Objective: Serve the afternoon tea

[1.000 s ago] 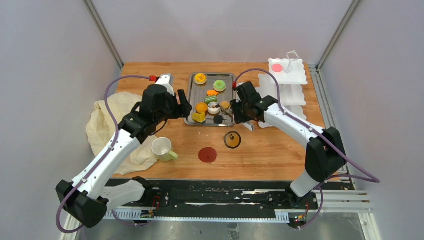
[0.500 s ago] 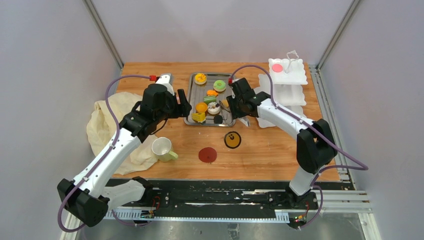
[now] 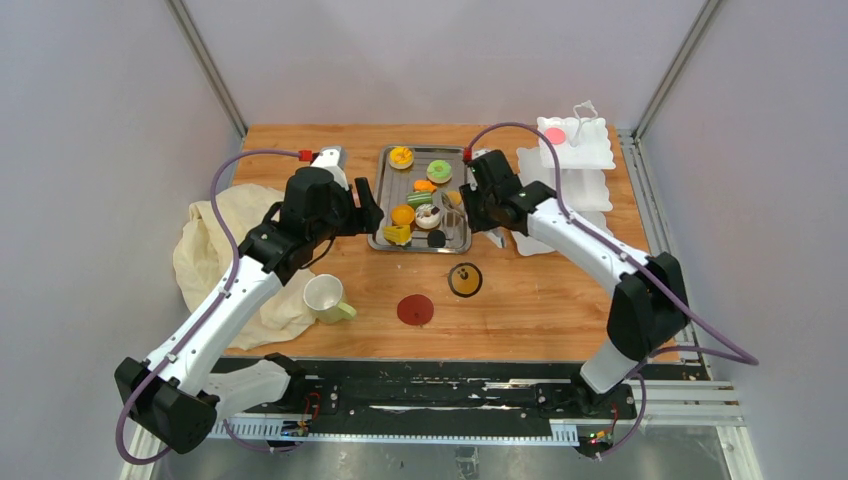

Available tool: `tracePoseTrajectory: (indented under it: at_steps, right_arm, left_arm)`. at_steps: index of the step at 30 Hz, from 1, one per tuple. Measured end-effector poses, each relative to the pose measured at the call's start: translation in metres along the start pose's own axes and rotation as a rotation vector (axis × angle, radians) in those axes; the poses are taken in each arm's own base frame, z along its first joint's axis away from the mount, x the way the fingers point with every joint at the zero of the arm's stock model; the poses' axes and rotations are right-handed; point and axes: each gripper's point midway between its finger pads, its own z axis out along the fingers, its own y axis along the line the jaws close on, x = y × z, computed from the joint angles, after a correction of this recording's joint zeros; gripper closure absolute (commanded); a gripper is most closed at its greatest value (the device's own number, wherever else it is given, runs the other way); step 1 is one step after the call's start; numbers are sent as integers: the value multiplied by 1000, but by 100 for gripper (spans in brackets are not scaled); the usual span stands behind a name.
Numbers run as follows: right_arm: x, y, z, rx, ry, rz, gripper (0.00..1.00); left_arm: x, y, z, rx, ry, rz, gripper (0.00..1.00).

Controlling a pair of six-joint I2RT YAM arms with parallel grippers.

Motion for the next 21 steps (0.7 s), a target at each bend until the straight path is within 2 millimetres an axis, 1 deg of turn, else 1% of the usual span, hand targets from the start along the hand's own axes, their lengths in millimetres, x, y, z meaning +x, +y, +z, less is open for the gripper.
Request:
tracePoseTrajectory:
  at_steps: [1, 4, 7, 12, 16, 19, 21]
  right_arm:
    - [-5, 0, -8, -3, -20, 3, 86]
    - [-23, -2, -39, -17, -109, 16, 87]
    - [-39, -6, -76, -29, -202, 29, 87]
    - [-48, -16, -130, -25, -288, 41, 87]
    - [-56, -29, -177, 5, -368, 53, 86]
    - [-59, -43, -207, 45, -420, 67, 85]
    - [-57, -53, -219, 75, -437, 78, 85]
  left_arm:
    - [0, 0, 0, 1, 0, 0, 28]
    - [0, -1, 0, 3, 1, 0, 28]
    - [1, -1, 0, 7, 3, 0, 28]
    - [1, -3, -1, 19, 1, -4, 28]
    - [2, -6, -2, 34, 0, -13, 28]
    - [1, -8, -2, 47, -2, -19, 28]
    - [1, -9, -3, 51, -3, -24, 28]
